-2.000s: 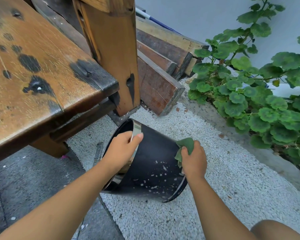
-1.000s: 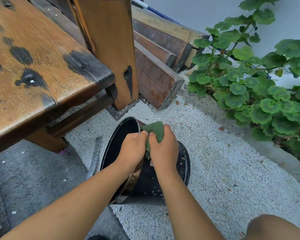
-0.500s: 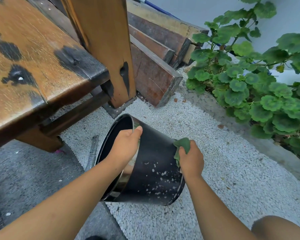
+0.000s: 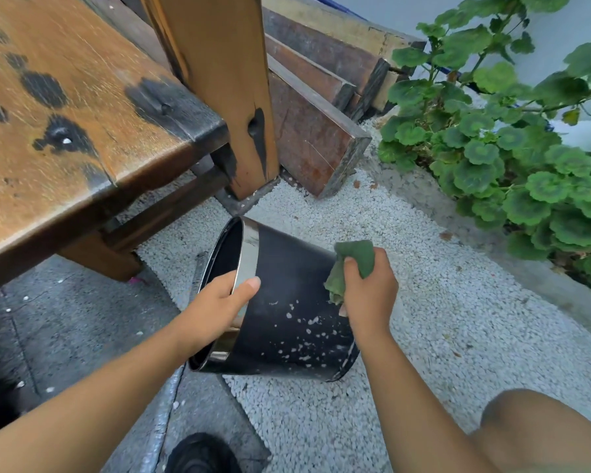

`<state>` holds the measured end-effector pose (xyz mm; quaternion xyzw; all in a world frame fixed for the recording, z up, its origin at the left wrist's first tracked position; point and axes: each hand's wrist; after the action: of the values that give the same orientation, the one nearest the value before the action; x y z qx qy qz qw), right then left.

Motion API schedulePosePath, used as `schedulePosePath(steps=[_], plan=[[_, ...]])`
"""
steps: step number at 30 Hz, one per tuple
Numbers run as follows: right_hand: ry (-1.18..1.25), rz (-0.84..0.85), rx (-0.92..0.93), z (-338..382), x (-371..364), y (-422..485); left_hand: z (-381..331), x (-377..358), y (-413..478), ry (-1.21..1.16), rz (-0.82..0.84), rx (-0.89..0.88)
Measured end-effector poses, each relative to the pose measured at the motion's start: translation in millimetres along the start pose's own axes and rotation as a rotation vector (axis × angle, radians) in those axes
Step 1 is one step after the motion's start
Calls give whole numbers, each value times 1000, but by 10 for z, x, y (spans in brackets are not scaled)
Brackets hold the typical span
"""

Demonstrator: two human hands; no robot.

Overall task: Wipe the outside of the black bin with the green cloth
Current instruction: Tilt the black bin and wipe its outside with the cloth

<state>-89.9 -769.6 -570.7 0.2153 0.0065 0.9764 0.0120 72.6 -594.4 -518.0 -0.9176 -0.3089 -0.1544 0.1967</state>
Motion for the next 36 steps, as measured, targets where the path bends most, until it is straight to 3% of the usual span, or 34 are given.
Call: schedulePosePath(steps=[6,10,13,19,25,29,32,34,36], plan=[[102,220,125,526,-126,-490,-67,-130,40,143,-251,-73],[96,247,179,719,-184,-596,-191,-323,139,-55,-215,-26],[47,283,125,731,-259,-632,-201,-399,135,-152,-286,35],[-142,246,271,602,-357,-571,-217,-392,227,-126,-326,71],[-315,177,222,93,-274,-311,-176,-278,353,-62,-415,164],[-427,129,164,-295,-140,-53,-206,-214,423,-26,-406,279],[-472,98,118,-477,-41,86,-284,-270,452,-7,-407,267],[-486,93,98,-536,1,141,-344,-269,422,-20,-302,246],[-478,98,85,-556,38,183,-329,-220,344,-154,-67,275]])
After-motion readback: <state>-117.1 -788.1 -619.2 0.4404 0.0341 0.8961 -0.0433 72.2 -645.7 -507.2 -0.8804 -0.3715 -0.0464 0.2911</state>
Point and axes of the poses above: each hand's wrist, its own y-axis towards the middle knuckle, its own x-axis out of the back of the hand, z = x × y, and after that the axes turned 14 degrees about -z, right-handed
